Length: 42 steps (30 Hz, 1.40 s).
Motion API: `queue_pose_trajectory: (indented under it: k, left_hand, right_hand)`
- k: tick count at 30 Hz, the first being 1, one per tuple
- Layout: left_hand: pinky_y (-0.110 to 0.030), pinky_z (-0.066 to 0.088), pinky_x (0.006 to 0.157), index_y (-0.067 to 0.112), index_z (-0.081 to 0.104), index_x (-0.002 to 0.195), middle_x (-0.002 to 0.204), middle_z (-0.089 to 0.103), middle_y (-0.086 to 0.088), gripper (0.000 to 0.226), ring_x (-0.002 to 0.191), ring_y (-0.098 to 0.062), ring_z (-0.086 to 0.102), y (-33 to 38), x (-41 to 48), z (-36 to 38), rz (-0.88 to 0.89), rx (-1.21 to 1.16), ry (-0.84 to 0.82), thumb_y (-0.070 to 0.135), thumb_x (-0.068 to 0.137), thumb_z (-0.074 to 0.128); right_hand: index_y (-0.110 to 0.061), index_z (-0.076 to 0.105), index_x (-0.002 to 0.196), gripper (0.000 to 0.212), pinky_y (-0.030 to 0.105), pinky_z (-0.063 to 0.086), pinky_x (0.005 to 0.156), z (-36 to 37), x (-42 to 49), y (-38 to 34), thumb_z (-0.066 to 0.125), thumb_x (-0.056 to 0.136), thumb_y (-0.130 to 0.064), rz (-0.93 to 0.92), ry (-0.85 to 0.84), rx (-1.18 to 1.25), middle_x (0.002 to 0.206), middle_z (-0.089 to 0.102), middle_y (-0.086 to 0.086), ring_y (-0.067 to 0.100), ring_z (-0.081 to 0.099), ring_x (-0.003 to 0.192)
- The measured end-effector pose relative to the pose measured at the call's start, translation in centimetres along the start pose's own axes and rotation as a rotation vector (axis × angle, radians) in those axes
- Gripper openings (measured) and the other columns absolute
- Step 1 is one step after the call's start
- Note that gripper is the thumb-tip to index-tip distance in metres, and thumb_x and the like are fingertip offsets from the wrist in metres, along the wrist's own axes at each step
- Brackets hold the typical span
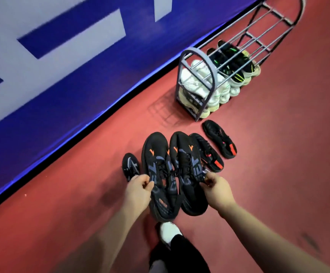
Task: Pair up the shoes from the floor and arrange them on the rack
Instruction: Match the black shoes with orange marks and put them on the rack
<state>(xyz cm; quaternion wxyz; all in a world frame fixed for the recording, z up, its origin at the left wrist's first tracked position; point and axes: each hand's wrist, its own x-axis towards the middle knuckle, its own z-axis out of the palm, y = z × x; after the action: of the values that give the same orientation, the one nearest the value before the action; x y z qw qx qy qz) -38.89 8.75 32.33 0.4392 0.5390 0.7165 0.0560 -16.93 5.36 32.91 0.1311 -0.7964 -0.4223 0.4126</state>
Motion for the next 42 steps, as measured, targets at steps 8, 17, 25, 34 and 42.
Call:
queue_pose_trajectory:
  k: [8,17,25,34,42]
  left_hand:
    - [-0.027,0.025,0.059,0.019,0.043,0.064,0.056,0.031,0.008,0.031,0.049,-0.006,0.028,11.2,-7.4,-1.7,0.119,-0.055,0.003,0.012,0.088,0.06]
    - [-0.052,0.055,0.075,0.018,0.058,0.071,0.063,0.048,0.001,0.014,0.064,-0.022,0.052,26.7,-8.8,6.2,0.036,-0.233,0.016,0.015,0.084,0.063]
    - [-0.049,0.057,0.076,0.028,0.053,0.068,0.07,0.05,0.001,0.029,0.058,-0.019,0.053,41.1,-4.7,12.3,-0.072,-0.378,0.03,0.009,0.088,0.061]
    - [-0.051,0.056,0.073,0.012,0.052,0.068,0.068,0.046,0.002,0.02,0.059,-0.019,0.049,50.8,8.5,17.1,-0.076,-0.312,0.113,0.009,0.086,0.062]
    - [-0.046,0.056,0.073,0.022,0.051,0.072,0.074,0.05,0.002,0.02,0.076,-0.027,0.059,55.3,18.3,23.1,-0.092,-0.256,0.149,0.014,0.085,0.063]
  right_hand:
    - [-0.02,0.04,0.064,0.031,0.026,0.026,0.059,-14.4,-5.0,-0.7,0.062,0.082,-0.007,-0.015,0.066,-0.036,0.072,0.053,0.004,0.024,0.047,0.07]
    - [-0.02,0.034,0.06,0.036,0.029,0.034,0.058,-32.4,-0.8,3.1,0.06,0.08,-0.005,-0.039,0.047,-0.024,0.066,0.048,0.005,0.023,0.04,0.064]
    - [-0.021,0.034,0.06,0.037,0.03,0.035,0.058,-45.0,9.7,5.3,0.061,0.08,-0.007,-0.05,0.032,-0.122,0.067,0.048,0.005,0.025,0.044,0.067]
    - [-0.019,0.03,0.062,0.038,0.031,0.027,0.055,-52.1,27.9,3.5,0.06,0.081,-0.006,-0.188,-0.056,-0.186,0.062,0.041,0.005,0.024,0.026,0.067]
    - [-0.02,0.034,0.06,0.038,0.027,0.029,0.052,-55.4,42.4,6.1,0.063,0.08,-0.006,-0.234,-0.12,-0.197,0.058,0.041,0.0,0.022,0.033,0.062]
